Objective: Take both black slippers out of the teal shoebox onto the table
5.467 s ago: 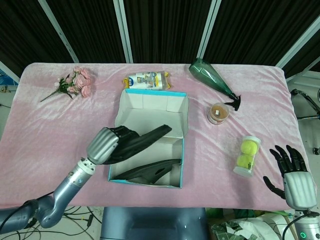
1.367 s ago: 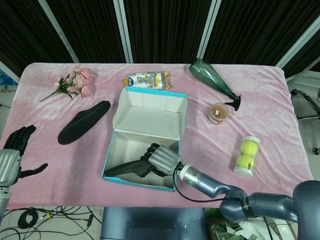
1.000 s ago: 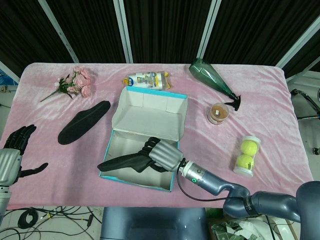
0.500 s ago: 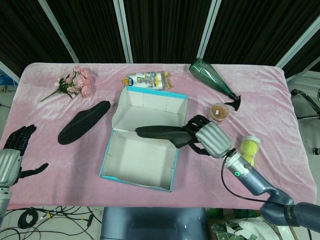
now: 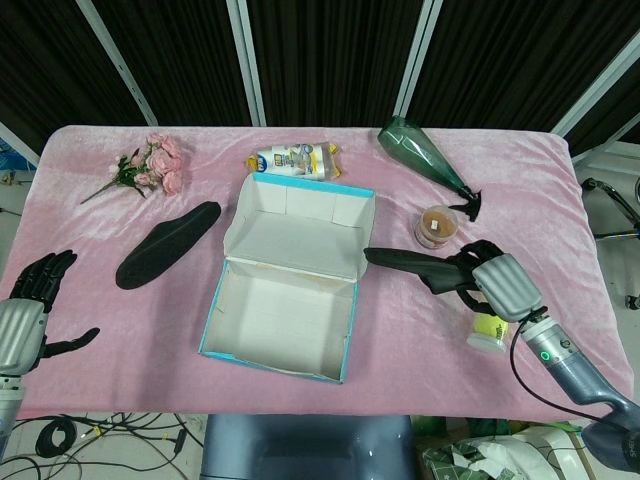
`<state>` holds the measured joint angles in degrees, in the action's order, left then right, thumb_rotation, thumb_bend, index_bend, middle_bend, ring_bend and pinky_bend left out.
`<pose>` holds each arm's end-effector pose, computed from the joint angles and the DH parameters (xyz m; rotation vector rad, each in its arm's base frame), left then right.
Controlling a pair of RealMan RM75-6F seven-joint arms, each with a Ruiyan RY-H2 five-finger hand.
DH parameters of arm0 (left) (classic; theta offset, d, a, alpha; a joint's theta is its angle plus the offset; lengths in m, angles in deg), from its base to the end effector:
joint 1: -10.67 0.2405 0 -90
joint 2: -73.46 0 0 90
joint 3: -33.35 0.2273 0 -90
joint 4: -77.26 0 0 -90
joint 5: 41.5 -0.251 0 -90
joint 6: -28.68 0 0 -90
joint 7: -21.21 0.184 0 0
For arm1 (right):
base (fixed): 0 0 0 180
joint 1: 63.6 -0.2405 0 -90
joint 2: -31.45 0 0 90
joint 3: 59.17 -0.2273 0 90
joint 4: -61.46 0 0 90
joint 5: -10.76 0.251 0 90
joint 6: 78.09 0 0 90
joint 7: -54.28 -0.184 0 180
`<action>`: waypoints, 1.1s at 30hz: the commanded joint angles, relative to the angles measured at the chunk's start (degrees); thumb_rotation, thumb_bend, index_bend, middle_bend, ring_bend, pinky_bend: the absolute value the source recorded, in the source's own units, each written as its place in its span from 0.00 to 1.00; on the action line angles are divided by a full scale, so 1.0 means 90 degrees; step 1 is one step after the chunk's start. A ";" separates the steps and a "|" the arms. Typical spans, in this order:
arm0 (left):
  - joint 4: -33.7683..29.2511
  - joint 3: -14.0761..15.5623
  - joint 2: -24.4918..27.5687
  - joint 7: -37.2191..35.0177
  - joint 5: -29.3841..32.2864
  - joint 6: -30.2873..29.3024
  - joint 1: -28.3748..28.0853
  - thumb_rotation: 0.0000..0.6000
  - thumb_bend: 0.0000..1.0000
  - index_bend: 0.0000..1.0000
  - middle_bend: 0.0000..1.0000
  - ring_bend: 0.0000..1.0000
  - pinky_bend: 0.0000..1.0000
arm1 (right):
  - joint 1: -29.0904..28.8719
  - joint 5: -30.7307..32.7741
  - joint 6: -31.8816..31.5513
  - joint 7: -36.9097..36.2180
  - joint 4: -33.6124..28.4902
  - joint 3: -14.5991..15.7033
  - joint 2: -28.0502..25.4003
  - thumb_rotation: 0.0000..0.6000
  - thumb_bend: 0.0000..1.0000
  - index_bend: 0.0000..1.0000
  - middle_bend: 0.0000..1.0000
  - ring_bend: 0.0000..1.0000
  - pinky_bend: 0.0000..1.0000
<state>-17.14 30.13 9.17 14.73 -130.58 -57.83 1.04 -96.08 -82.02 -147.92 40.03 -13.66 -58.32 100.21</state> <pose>-0.2608 0.2451 0.1056 -1.4165 -0.9254 -1.1331 -0.2400 -0.3518 0.0615 1.8877 -0.7598 1.0162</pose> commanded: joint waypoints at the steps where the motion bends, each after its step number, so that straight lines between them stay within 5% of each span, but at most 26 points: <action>1: -0.0031 0.0008 0.0001 0.0027 -0.0020 -0.0004 0.0008 1.00 0.00 0.02 0.07 0.00 0.09 | 0.0036 -0.0009 -0.0008 -0.0089 0.0090 -0.0014 0.0025 1.00 0.40 0.57 0.37 0.22 0.22; 13: 0.0022 0.0062 -0.0001 -0.0029 -0.0039 -0.0076 0.0114 1.00 0.00 0.02 0.07 0.00 0.09 | -0.0240 0.0557 0.0893 -0.0112 0.0314 -0.0306 0.0029 1.00 0.40 0.54 0.29 0.16 0.19; 19: 0.0115 0.0080 -0.0028 -0.0117 -0.0028 -0.0119 0.0175 1.00 0.00 0.02 0.07 0.00 0.09 | -0.0390 0.0968 0.1533 0.0218 0.0265 -0.0397 0.0055 1.00 0.30 0.17 0.11 0.02 0.14; 23: 0.0161 0.0083 -0.0037 -0.0162 -0.0046 -0.0152 0.0201 1.00 0.00 0.02 0.07 0.00 0.09 | -0.0459 0.1181 0.1821 0.0604 0.0041 -0.0441 0.0002 1.00 0.22 0.01 0.03 0.00 0.13; 33: 0.0179 0.0083 -0.0023 -0.0094 -0.0050 -0.0156 0.0229 1.00 0.00 0.01 0.07 0.00 0.09 | -0.0218 0.1173 0.1344 0.1552 -0.1156 -0.0476 -0.0505 1.00 0.10 0.00 0.00 0.00 0.11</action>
<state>-15.52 30.89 8.94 13.83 -131.05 -59.21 3.06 -99.13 -71.25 -133.64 51.91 -21.11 -62.40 97.39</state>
